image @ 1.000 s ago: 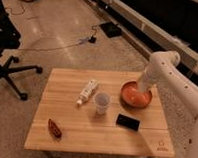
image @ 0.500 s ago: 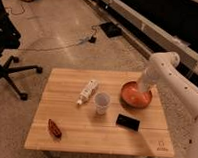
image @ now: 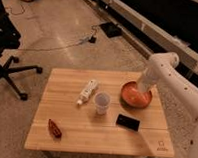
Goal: Place the white sponge in the ceramic bowl
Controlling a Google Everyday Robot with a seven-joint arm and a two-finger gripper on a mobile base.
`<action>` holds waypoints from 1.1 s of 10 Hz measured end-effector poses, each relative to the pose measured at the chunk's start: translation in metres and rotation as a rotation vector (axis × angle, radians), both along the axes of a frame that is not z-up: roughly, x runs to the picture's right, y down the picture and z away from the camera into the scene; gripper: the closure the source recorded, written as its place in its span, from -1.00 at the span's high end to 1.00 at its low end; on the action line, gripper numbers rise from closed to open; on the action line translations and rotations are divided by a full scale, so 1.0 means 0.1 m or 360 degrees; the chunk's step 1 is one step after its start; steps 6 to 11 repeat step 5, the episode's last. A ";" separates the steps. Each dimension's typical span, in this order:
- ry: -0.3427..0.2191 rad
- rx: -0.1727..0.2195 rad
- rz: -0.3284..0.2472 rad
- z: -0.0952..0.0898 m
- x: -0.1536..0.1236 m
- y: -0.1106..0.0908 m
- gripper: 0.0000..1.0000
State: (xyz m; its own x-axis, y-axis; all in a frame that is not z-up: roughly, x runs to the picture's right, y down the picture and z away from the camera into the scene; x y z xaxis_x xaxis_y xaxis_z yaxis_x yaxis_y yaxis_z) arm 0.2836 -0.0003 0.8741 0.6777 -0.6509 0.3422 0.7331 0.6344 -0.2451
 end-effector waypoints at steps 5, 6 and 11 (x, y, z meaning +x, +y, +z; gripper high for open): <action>0.0014 -0.0073 -0.0035 0.02 -0.05 0.04 0.60; 0.0014 -0.0073 -0.0035 0.02 -0.05 0.04 0.60; 0.0014 -0.0073 -0.0035 0.02 -0.05 0.04 0.60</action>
